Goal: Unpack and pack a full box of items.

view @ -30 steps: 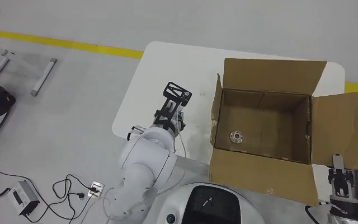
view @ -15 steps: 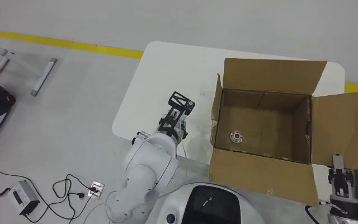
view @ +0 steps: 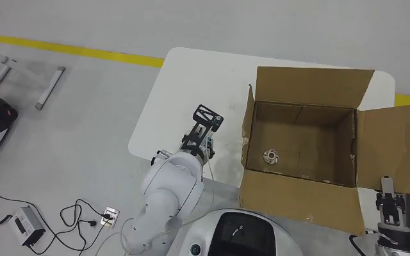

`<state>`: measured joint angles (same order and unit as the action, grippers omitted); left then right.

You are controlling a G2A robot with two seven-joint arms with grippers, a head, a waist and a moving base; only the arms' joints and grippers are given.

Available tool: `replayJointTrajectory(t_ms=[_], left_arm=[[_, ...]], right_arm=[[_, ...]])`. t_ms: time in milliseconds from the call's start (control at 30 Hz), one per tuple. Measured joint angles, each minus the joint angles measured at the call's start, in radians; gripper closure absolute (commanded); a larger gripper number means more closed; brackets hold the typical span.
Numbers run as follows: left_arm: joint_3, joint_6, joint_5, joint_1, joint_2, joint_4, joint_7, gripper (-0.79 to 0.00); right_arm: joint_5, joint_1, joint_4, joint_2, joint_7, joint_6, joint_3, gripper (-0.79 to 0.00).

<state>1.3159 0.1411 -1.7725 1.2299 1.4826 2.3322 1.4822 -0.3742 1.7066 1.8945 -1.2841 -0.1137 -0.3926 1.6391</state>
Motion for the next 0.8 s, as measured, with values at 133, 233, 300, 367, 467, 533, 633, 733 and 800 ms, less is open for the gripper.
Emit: replayJointTrajectory(t_ms=[133,233,300,367,467,533,633,733,800], left_arm=[[0.001,-0.006,0.003,0.008,0.000,-0.006,-0.009,0.000],[-0.021,-0.042,-0.020,0.041,0.001,-0.030,-0.055,0.000],[-0.053,-0.071,-0.047,0.049,0.004,-0.047,-0.064,0.000],[-0.089,-0.106,-0.081,0.052,0.007,-0.075,-0.062,0.000],[-0.116,-0.138,-0.125,0.055,0.011,-0.122,-0.062,0.000],[-0.115,-0.144,-0.145,0.059,0.011,-0.156,-0.070,0.000],[-0.095,-0.119,-0.156,0.074,0.009,-0.200,-0.092,0.000],[-0.067,-0.089,-0.136,0.094,0.006,-0.223,-0.129,0.000],[-0.048,-0.074,-0.114,0.109,0.004,-0.236,-0.152,0.000]], right_arm=[[0.000,0.000,0.000,0.000,0.000,0.000,0.000,0.000],[0.000,0.000,0.000,0.000,0.000,0.000,0.000,0.000],[0.000,0.000,0.000,0.000,0.000,0.000,0.000,0.000],[0.000,0.000,0.000,0.000,0.000,0.000,0.000,0.000],[0.000,0.000,0.000,0.000,0.000,0.000,0.000,0.000],[0.000,0.000,0.000,0.000,0.000,0.000,0.000,0.000],[0.000,0.000,0.000,0.000,0.000,0.000,0.000,0.000],[0.000,0.000,0.000,0.000,0.000,0.000,0.000,0.000],[0.000,0.000,0.000,0.000,0.000,0.000,0.000,0.000]])
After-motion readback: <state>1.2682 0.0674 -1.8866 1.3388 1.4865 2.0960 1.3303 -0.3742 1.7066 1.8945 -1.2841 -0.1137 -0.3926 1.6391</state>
